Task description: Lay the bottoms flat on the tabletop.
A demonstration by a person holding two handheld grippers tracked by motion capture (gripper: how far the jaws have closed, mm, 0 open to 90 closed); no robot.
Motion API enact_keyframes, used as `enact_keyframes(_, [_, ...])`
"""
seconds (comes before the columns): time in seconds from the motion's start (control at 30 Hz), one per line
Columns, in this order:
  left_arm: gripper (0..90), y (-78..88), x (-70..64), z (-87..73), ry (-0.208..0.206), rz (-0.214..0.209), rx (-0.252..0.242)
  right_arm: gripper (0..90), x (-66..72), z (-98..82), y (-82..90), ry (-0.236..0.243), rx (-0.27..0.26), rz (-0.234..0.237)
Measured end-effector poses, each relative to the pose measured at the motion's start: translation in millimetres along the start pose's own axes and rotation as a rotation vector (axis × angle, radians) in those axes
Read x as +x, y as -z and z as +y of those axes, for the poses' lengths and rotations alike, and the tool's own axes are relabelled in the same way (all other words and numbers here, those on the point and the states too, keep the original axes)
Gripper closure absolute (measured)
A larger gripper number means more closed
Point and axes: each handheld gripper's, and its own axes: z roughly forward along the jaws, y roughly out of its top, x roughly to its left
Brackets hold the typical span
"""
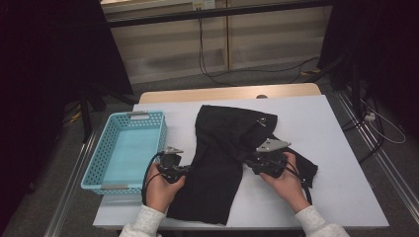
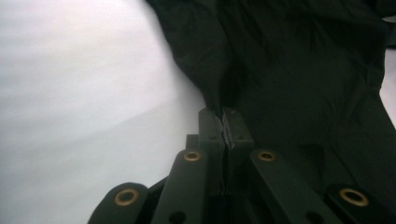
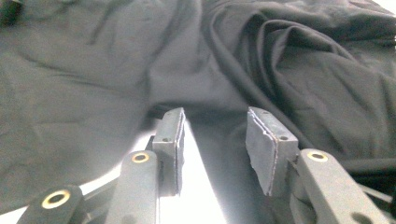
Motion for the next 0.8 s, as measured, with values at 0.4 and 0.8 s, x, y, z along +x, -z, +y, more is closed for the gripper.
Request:
enact_keyframes(0.4, [88.2, 3.4, 4.5, -4.3, 0.022, 0.012, 0.026, 57.9, -12.4, -3.2, 5.3, -0.034, -0.008, -0.022])
enact_keyframes(0.8, [88.1, 8.1, 7.9, -2.6, 0.052, 0.006, 0.022, 76.0, -12.6, -10.1, -4.7, -0.028, 0.032, -0.021])
